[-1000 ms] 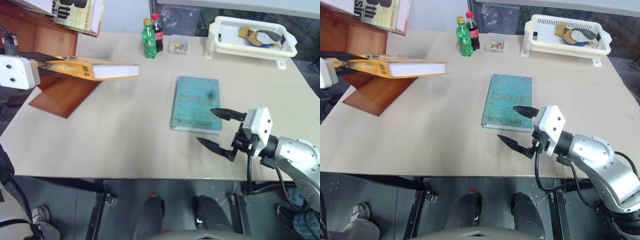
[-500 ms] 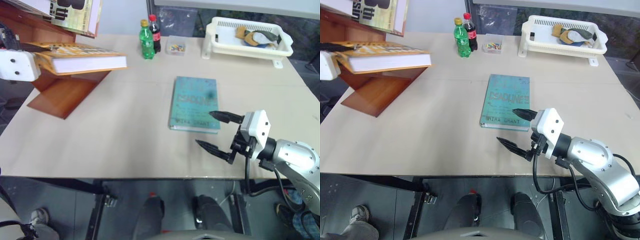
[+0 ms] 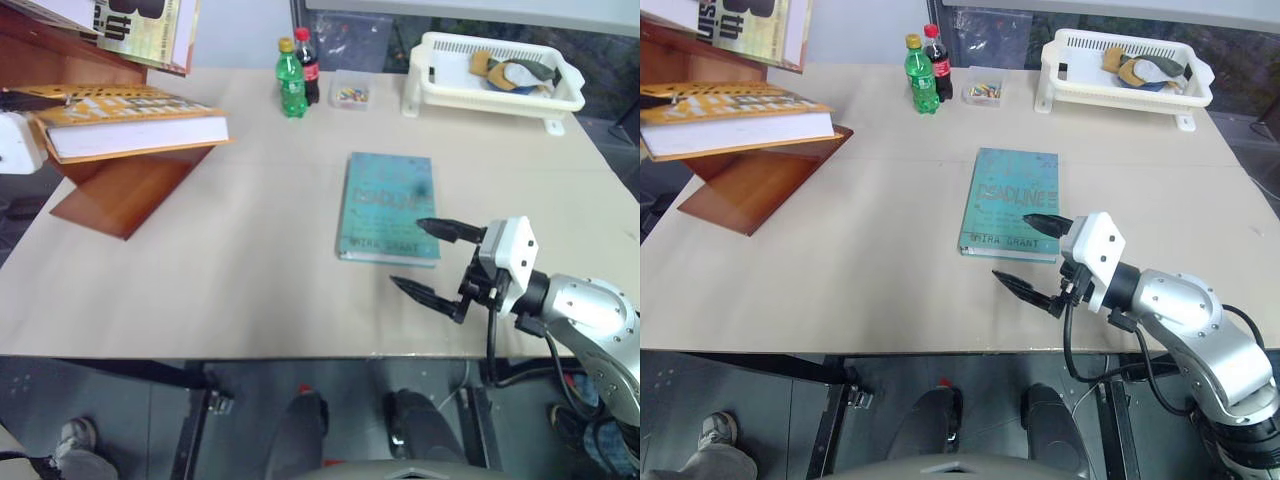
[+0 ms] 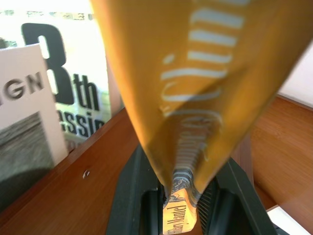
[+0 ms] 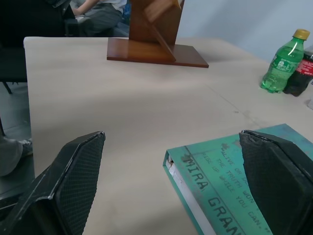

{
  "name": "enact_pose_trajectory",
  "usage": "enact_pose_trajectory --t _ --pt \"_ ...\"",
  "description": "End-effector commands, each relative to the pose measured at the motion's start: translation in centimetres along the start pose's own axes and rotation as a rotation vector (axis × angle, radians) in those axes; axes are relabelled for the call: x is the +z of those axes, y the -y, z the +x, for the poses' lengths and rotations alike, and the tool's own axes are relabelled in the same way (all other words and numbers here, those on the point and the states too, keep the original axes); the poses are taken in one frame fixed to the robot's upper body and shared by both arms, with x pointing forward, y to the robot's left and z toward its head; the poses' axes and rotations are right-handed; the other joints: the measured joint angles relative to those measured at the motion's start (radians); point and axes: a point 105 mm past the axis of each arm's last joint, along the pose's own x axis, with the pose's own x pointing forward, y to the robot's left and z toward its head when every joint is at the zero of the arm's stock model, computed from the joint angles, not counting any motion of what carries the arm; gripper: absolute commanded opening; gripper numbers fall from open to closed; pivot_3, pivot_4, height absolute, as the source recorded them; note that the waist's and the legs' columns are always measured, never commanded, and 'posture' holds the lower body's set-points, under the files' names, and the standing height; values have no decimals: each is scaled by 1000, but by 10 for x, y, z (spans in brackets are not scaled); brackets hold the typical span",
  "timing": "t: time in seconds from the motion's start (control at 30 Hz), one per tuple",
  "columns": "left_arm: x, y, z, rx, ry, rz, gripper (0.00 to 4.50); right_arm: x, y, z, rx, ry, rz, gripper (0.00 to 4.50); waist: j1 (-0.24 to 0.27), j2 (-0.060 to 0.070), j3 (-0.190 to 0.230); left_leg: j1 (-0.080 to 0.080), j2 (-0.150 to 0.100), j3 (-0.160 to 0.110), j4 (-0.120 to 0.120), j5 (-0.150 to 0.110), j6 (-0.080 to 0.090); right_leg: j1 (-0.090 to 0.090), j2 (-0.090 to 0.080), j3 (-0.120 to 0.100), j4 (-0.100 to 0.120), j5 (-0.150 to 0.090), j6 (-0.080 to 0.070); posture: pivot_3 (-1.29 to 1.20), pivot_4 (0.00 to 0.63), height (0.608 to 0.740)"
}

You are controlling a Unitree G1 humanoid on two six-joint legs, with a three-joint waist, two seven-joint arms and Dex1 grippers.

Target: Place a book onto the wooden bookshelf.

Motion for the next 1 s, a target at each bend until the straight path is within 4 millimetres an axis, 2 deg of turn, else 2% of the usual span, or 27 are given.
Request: enact_pose_trajectory --t 0.03,0.17,0.3,0.4,0.73,0.87,1.0 --pt "1 -18 -21 101 8 23 789 9 -2 2 21 34 -32 4500 2 0 0 0 0 0 0 0 0 0 0 0 0 0 0 0 150 740" --pt "-5 -13 -30 84 -17 -5 789 9 0 2 28 36 -36 4500 3 0 0 0 0 0 0 0 0 0 0 0 0 0 -1 0 150 740" --pt "-25 -3 -40 31 -148 -60 789 9 0 4 37 42 -36 4500 1 -1 0 0 0 0 0 0 0 0 0 0 0 0 0 0 150 740" --pt "-32 1 -39 11 -196 -73 789 9 1 5 40 44 -36 4500 0 -1 0 0 0 0 0 0 0 0 0 0 0 0 0 0 150 740" --pt "-50 -8 -7 -15 -375 -11 789 9 -2 2 17 41 -23 4500 12 -4 -1 0 -1 0 0 0 0 0 0 -1 0 -1 1 0 150 740" --pt "-50 -9 8 -29 -401 31 789 9 -4 0 -1 38 -17 4500 10 -5 -1 -1 -1 0 0 0 0 0 0 0 0 0 1 0 150 740" --pt "-51 -7 14 -39 -414 44 789 11 -7 -2 -25 35 -11 4500 11 -5 -1 0 -1 0 0 0 0 0 0 0 0 0 1 0 150 740"
